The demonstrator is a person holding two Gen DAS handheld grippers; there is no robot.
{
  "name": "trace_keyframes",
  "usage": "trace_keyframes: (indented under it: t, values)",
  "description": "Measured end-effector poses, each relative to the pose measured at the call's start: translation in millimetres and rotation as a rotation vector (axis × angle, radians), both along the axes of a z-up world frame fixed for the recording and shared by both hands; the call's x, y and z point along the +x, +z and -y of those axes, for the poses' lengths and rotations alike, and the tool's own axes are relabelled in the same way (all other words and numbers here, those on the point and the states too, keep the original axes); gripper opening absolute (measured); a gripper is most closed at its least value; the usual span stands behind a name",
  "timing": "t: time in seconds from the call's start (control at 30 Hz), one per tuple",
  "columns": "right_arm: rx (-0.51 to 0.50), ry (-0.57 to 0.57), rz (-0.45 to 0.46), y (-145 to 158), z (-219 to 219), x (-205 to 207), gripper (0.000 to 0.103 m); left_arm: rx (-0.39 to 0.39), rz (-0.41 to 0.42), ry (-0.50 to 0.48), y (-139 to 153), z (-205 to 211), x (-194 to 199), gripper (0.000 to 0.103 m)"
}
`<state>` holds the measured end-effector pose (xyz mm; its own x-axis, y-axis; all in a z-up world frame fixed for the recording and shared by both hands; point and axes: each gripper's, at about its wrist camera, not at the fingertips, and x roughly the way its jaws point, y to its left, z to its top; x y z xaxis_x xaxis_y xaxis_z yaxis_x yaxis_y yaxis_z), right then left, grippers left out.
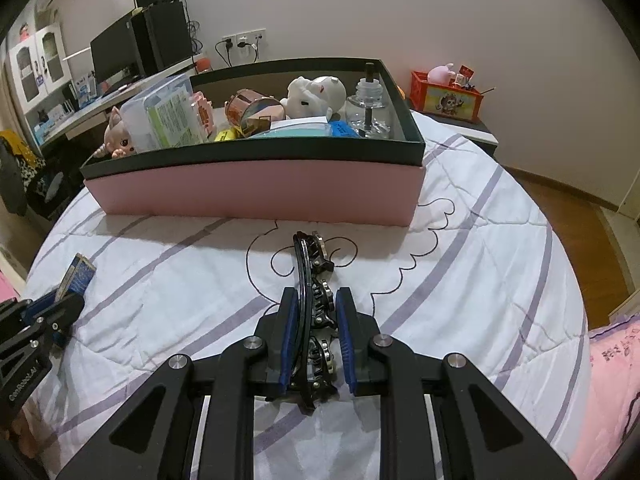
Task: Organize rigid objects
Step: 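Grasp the blue-gold box with the left gripper while the right grasps the black hair clip, then carry the blue-gold box and hair clip into the pink box and open both grippers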
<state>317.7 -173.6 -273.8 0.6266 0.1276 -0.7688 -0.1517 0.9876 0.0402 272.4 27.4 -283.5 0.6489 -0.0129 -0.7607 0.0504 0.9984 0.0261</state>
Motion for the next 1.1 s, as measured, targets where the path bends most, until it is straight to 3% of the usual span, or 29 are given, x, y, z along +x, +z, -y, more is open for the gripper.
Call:
trace_keyframes:
  t: [0.27, 0.63, 0.87, 1.1]
  values:
    - [-0.01, 0.001, 0.002, -1.2, -1.2, 0.6, 0.02, 0.04, -0.013, -0.004, -3.5, 7.1, 1.5, 0.015]
    - [-0.038, 0.006, 0.001, -2.5, -4.5, 1.4, 0.021, 0.029, -0.002, 0.001, -2.4, 7.3, 0.3, 0.015]
    - [0.081, 0.024, 0.018, 3.2, 10.0, -13.2, 0.019, -0.038, 0.018, -0.023, 10.1, 7.2, -11.1, 0.015]
    - [0.198, 0.066, 0.094, 34.1, 14.2, -40.0, 0.02, -0.044, 0.114, -0.115, 56.2, 34.1, -14.7, 0.015]
